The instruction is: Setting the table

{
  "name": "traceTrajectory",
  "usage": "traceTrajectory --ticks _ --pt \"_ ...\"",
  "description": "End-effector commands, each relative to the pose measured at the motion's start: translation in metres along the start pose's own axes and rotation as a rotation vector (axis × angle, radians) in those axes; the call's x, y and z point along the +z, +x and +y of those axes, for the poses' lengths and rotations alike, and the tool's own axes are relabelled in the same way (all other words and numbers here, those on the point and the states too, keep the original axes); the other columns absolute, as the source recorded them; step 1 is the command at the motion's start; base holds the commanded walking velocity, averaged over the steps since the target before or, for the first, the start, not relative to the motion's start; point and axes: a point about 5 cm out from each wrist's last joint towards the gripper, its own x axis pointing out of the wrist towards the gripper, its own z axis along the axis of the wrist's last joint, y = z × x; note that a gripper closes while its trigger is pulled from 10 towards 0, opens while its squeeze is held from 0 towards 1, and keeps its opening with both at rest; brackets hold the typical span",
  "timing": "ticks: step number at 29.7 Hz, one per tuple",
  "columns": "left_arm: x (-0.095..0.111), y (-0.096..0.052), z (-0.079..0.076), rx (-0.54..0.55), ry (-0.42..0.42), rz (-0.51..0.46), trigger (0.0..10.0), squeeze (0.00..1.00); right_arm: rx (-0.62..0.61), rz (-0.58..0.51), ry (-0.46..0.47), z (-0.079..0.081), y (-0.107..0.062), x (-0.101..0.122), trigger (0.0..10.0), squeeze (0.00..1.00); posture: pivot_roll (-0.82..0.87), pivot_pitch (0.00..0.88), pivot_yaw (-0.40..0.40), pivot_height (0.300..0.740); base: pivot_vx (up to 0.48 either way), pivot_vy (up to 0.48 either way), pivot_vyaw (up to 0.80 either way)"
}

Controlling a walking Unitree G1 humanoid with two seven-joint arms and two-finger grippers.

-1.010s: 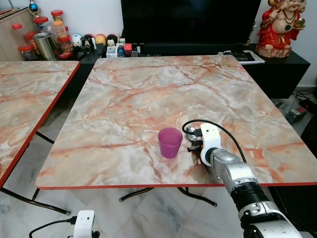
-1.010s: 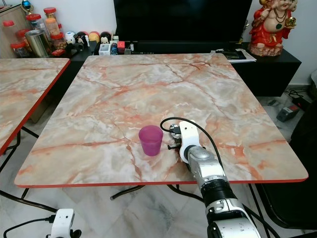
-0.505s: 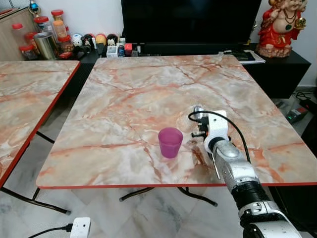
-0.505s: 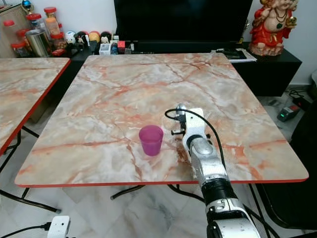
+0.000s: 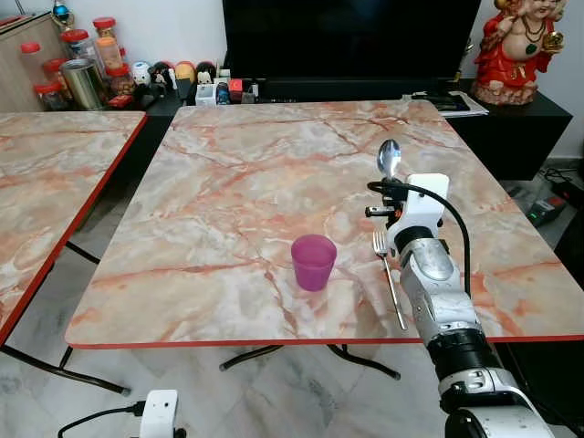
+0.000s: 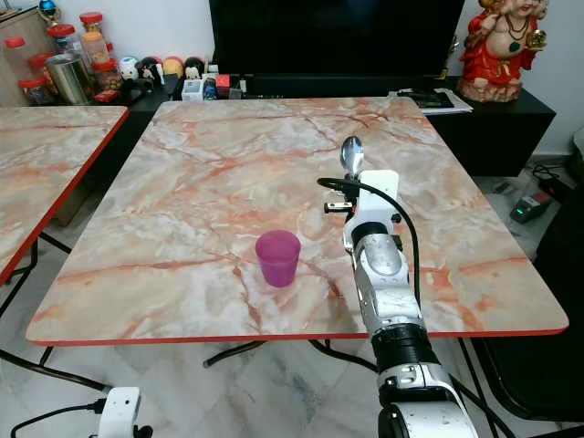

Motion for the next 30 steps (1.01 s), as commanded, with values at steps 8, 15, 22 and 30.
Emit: traceTrajectory --ticks 8,15,22,30 --pt "0.006 -0.001 0.018 0.031 -0.006 0.012 10.0 0.00 -0.007 -0.053 0.029 -0.001 0.000 0.004 10.0 0.00 -0.05 0.000 0.004 0.740 0.000 0.000 0.00" --pt "-0.013 -0.010 0.043 0.054 0.044 0.046 10.0 0.00 -0.003 -0.055 0.014 0.008 0.001 0.002 10.0 0.00 -0.27 0.000 0.101 0.740 0.000 0.000 0.00" --pt "-0.020 -0.010 0.037 0.063 0.067 0.063 10.0 0.00 -0.034 -0.060 0.021 0.001 -0.001 -0.001 10.0 0.00 -0.31 0.000 0.157 0.740 0.000 0.000 0.00" --pt "-0.024 -0.008 0.025 0.053 0.065 0.084 10.0 0.00 -0.050 -0.064 0.025 -0.003 0.001 0.002 10.0 0.00 -0.30 0.000 0.154 0.740 0.000 0.000 0.00"
